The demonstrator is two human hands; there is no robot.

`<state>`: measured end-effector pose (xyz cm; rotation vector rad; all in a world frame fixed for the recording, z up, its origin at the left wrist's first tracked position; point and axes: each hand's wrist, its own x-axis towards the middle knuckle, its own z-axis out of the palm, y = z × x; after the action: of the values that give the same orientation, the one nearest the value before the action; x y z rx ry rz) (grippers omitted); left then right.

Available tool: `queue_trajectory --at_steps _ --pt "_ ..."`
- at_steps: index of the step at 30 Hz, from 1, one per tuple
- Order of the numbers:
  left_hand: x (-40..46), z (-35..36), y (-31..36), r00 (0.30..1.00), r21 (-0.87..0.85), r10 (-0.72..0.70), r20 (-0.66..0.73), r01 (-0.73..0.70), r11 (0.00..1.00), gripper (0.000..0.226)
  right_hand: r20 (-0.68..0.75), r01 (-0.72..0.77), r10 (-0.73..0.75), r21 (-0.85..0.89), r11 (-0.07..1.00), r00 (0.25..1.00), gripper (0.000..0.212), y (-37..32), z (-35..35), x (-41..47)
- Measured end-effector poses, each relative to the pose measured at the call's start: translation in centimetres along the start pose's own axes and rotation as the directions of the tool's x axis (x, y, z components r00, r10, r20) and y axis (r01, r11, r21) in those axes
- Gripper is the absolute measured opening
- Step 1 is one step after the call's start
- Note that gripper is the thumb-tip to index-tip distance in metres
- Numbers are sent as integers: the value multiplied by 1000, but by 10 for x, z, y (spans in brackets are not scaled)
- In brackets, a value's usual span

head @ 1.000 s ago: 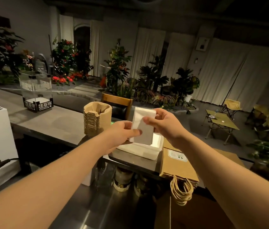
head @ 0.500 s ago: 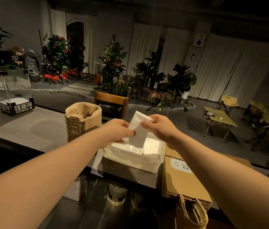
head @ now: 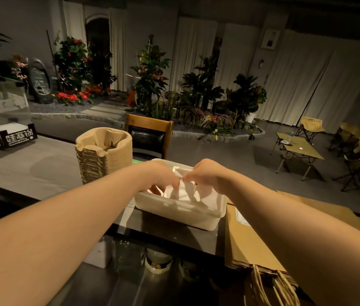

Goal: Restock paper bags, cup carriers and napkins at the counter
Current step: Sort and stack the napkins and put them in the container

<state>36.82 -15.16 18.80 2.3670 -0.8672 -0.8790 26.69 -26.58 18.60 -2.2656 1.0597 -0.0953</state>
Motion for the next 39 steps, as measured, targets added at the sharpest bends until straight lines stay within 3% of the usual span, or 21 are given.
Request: queue_trajectory --at_steps 3,6,10,15,20,23,27,31,39 --pt "6 5 -2 1000 78 -17 18 16 997 54 -15 5 -6 -45 999 1000 22 4 6 4" --pt "12 11 -5 1000 132 12 -27 -9 991 47 -79 48 -60 -152 987 995 25 9 15 7" --pt "12 15 -8 969 188 164 -187 -128 974 47 -252 100 -186 -319 943 950 24 18 10 -1" --pt "12 18 -10 969 242 196 -152 -156 958 54 -102 118 -199 -523 844 975 13 31 6 -19" --pt "13 27 -13 946 312 233 -226 -156 937 72 -146 179 -266 -440 880 953 23 41 3 -29" --pt "11 33 -14 879 294 290 -378 -183 938 78 -234 216 -303 -333 918 924 20 46 -1 -44" --pt "-13 42 -9 743 237 394 -540 -315 919 47 -274 273 -318 -191 943 908 20 53 -9 -76" --pt "-51 65 -6 626 150 507 -593 -533 833 15 -367 355 -361 -87 931 857 25 64 -12 -119" --pt "-151 135 -13 693 1 621 -366 -667 745 36 -396 475 -429 22 880 812 33 114 -9 -219"
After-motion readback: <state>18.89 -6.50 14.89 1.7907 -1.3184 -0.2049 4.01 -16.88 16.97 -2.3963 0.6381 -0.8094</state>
